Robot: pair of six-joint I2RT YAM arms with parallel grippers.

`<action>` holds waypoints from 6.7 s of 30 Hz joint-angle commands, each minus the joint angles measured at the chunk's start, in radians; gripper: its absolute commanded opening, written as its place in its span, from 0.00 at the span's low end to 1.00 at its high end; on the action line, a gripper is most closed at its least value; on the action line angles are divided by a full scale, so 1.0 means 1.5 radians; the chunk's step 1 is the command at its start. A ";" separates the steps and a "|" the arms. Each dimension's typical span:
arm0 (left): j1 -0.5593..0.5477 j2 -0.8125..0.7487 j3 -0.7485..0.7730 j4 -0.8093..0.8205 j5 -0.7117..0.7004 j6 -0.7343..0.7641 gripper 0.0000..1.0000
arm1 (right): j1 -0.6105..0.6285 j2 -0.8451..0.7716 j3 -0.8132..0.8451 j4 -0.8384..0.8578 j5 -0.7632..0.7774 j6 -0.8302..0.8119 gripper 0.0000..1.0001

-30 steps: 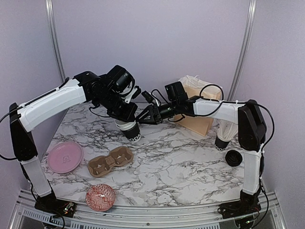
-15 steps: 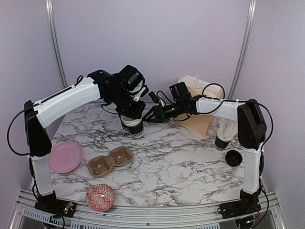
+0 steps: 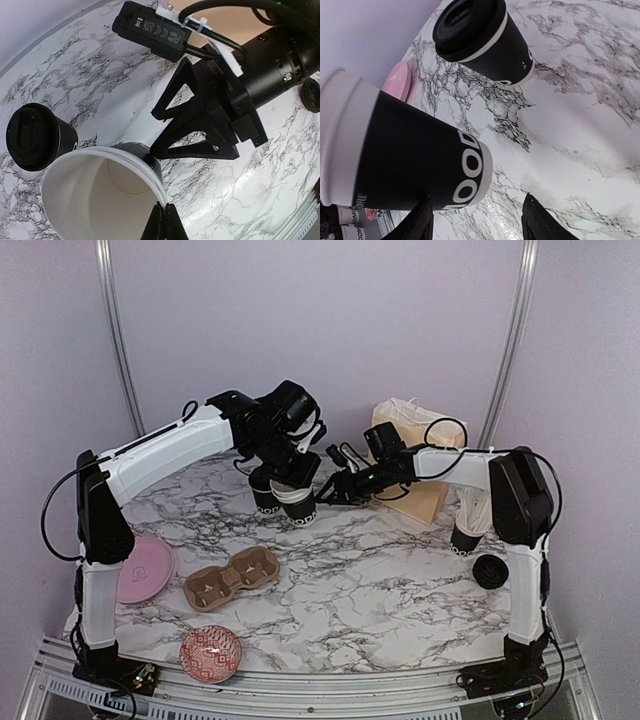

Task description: Pack the takeout coffee

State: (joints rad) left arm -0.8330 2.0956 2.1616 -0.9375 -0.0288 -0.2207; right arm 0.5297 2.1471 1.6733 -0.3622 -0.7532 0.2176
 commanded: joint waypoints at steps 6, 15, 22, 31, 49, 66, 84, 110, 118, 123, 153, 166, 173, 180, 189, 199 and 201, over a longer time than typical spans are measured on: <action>0.010 -0.033 -0.041 0.018 -0.015 0.034 0.00 | 0.001 -0.112 -0.014 -0.025 -0.063 -0.185 0.59; 0.071 -0.170 -0.132 0.021 0.133 0.080 0.00 | 0.005 -0.225 -0.140 -0.003 -0.071 -0.437 0.99; 0.082 -0.218 -0.134 0.041 0.252 0.073 0.00 | 0.058 -0.243 -0.168 0.012 -0.026 -0.482 0.99; 0.081 -0.227 -0.140 0.044 0.324 0.066 0.00 | 0.086 -0.248 -0.148 0.044 0.005 -0.475 0.99; 0.082 -0.231 -0.139 0.048 0.358 0.060 0.00 | 0.093 -0.230 -0.140 0.049 -0.004 -0.461 0.74; 0.135 -0.309 -0.129 0.041 0.252 0.054 0.00 | 0.092 -0.177 -0.195 0.027 -0.040 -0.490 0.48; 0.140 -0.332 -0.091 -0.049 0.049 0.065 0.00 | 0.071 -0.186 -0.192 -0.043 -0.106 -0.564 0.47; 0.149 -0.353 -0.039 -0.028 0.040 0.042 0.00 | 0.014 -0.246 -0.292 0.032 -0.241 -0.442 0.44; 0.154 -0.352 -0.033 -0.028 0.032 0.036 0.00 | 0.001 -0.240 -0.312 0.041 -0.228 -0.415 0.43; 0.154 -0.348 -0.033 -0.027 0.034 0.034 0.00 | 0.002 -0.257 -0.318 0.017 -0.222 -0.442 0.44; 0.111 -0.263 -0.119 -0.014 0.244 0.040 0.00 | 0.058 -0.262 -0.075 -0.070 0.036 -0.493 0.99; 0.096 -0.266 -0.119 -0.007 0.274 0.042 0.00 | 0.105 -0.222 -0.063 -0.077 0.080 -0.493 0.99; 0.096 -0.259 -0.109 -0.007 0.274 0.043 0.00 | 0.104 -0.220 -0.070 -0.087 0.063 -0.504 0.80; 0.097 -0.253 -0.112 -0.007 0.277 0.043 0.00 | 0.105 -0.233 -0.084 -0.085 0.056 -0.526 0.66; 0.098 -0.250 -0.111 -0.010 0.270 0.046 0.00 | 0.103 -0.236 -0.107 -0.083 0.054 -0.529 0.46; 0.141 -0.313 -0.036 -0.038 0.179 0.054 0.00 | 0.063 -0.199 -0.209 -0.070 0.022 -0.536 0.39; 0.144 -0.314 -0.033 -0.045 0.166 0.056 0.00 | 0.058 -0.198 -0.218 -0.064 0.020 -0.534 0.39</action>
State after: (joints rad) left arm -0.6666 1.7119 2.0377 -1.0294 0.3202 -0.1562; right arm 0.6540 1.8088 1.4124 -0.3653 -0.7231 -0.5564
